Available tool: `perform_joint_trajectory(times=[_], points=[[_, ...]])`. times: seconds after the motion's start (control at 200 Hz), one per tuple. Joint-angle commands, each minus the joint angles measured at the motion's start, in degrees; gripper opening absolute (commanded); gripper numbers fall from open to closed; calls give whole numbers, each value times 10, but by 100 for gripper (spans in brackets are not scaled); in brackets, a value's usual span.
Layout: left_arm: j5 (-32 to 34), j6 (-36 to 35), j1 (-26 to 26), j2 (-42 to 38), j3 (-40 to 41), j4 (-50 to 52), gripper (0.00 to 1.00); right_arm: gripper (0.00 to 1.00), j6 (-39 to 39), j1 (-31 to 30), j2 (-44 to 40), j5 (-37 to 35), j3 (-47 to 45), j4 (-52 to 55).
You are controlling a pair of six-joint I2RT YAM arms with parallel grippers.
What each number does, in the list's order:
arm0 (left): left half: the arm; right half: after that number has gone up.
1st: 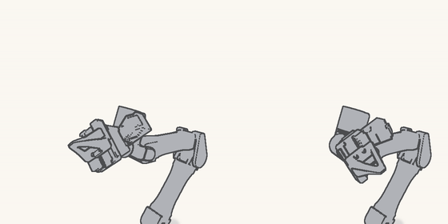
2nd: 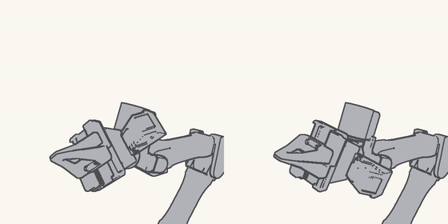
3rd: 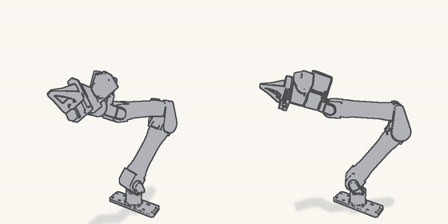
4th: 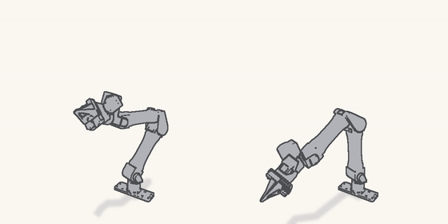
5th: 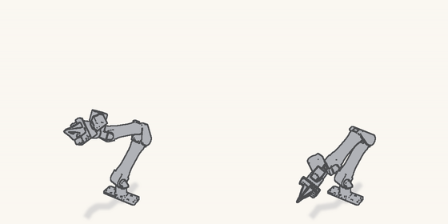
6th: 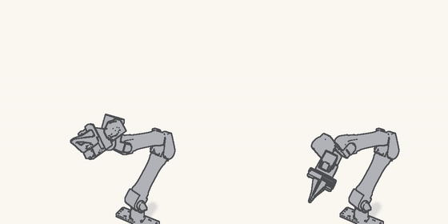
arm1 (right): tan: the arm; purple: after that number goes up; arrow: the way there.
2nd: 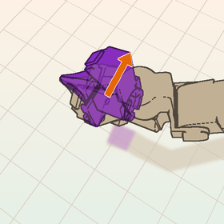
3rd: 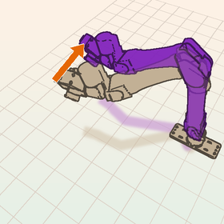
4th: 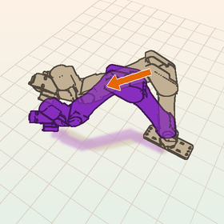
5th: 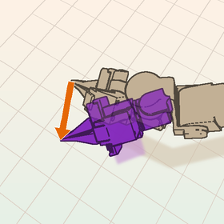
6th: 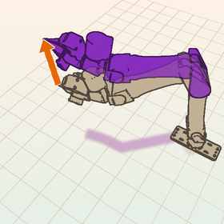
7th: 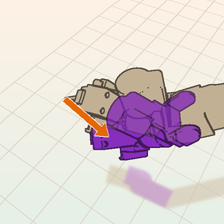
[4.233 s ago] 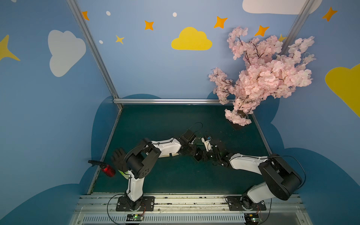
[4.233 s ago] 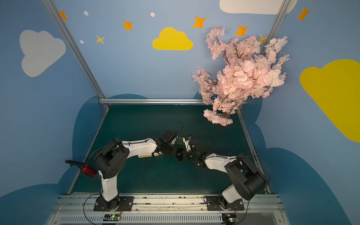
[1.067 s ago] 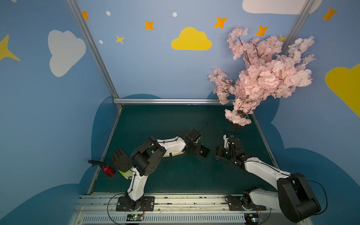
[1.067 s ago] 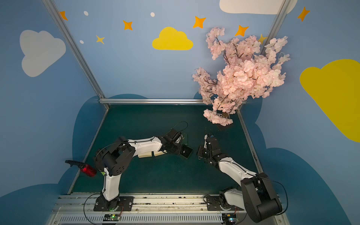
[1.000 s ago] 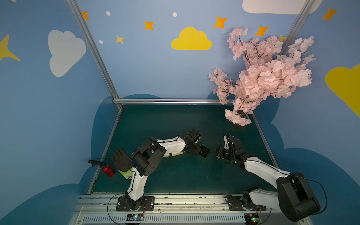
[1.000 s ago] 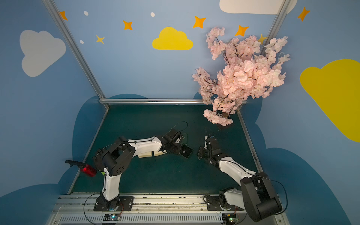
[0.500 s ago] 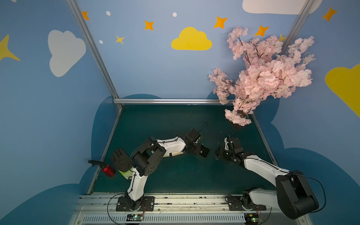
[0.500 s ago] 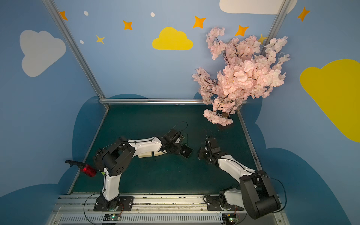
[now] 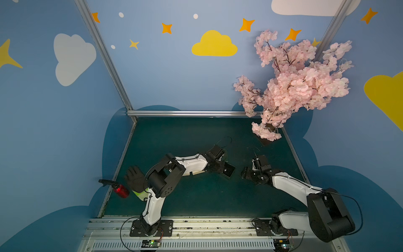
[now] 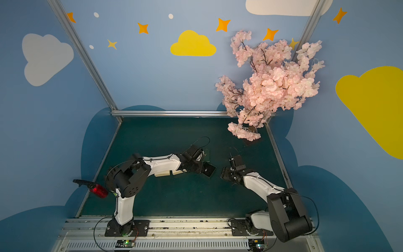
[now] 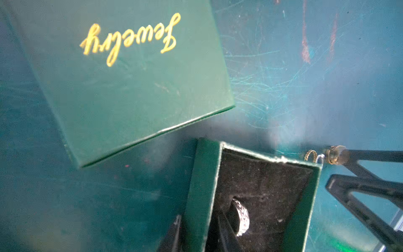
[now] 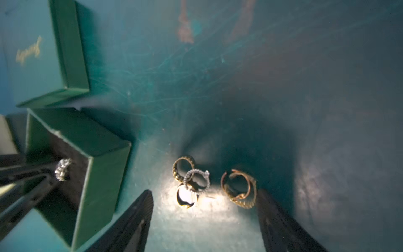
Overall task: Take the rings out of the lift-off lid box
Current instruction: Place the ring at the center of the board, then take out the ring from the jewelry box.
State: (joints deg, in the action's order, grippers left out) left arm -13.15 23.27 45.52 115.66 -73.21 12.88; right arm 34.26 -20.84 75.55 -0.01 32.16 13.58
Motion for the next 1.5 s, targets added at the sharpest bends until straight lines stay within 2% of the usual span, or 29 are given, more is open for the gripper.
perform_joint_trajectory(times=[0.0, 0.18, 0.345, 0.491, 0.706, 0.806, 0.896, 0.956, 1.076, 1.187, 1.497], points=[[6, 8, 10, 52, 45, 100, 28, 82, 2, 3, 24, -32, 12, 50], [6, 10, 11, 37, 54, 95, 28, 91, 1, 2, -3, -32, 22, 62], [39, 10, 11, -4, 66, 103, 28, 91, -2, 1, -47, -28, 29, 87], [25, 27, 10, -44, 82, 90, 28, 88, -1, -1, -49, 8, 52, 121], [21, 52, 9, -60, 76, 95, 30, 67, 43, -49, -46, 70, 89, 131], [23, 60, 8, -68, 79, 93, 38, 54, 67, -83, -44, 75, 106, 137], [24, 69, 7, -77, 84, 89, 51, 55, 83, -104, -38, 84, 116, 135], [23, 72, 5, -83, 84, 90, 53, 54, 95, -117, -30, 85, 121, 132], [23, 80, 0, -94, 87, 89, 53, 46, 113, -146, -2, 86, 132, 119], [24, 90, -5, -107, 101, 76, 49, 45, 122, -163, 30, 85, 147, 120], [14, 98, -23, -150, 147, 25, 48, 39, 135, -195, 83, 82, 185, 112]])
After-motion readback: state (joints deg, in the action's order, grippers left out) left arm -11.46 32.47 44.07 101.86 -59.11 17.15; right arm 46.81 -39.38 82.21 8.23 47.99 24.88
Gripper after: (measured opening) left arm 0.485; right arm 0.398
